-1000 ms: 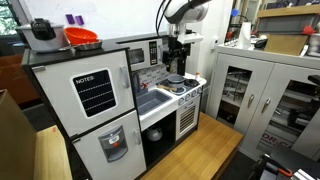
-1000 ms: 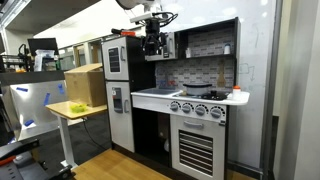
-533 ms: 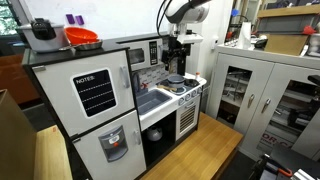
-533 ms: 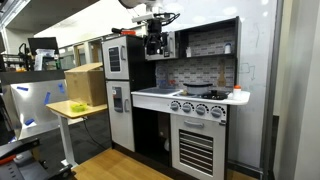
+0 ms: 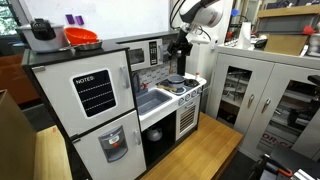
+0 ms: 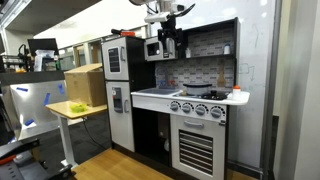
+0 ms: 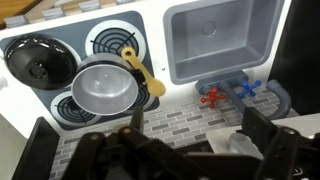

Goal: Put the pot on the stove in the sink

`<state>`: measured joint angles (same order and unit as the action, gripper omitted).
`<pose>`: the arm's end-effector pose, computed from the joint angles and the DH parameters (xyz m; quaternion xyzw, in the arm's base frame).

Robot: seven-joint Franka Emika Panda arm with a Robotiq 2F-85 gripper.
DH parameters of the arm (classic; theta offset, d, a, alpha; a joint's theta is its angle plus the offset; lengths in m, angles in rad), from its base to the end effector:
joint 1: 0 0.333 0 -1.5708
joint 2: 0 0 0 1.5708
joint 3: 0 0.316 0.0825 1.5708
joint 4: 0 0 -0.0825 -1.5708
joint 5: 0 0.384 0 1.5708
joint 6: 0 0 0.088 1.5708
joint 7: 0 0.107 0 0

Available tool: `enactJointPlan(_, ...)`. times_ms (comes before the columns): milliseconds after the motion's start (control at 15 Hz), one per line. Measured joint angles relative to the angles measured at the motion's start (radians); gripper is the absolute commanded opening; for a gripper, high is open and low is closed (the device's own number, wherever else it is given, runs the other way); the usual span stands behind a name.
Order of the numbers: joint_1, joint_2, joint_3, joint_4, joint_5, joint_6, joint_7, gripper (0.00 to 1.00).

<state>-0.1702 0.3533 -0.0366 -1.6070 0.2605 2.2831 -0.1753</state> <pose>0.6781 -0.1329 0.4587 -0.9782 0.0813 -0.1767 0.0724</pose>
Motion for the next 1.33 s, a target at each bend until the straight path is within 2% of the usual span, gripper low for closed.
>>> enactJointPlan(200, -0.018, -0.047, -0.011, -0.096, -0.022, 0.045, -0.124, 1.0)
enactJointPlan(533, -0.052, -0.085, -0.012, -0.208, -0.015, 0.046, -0.341, 1.0)
enactJointPlan(1333, -0.038, -0.078, -0.002, -0.211, -0.035, 0.057, -0.353, 1.0)
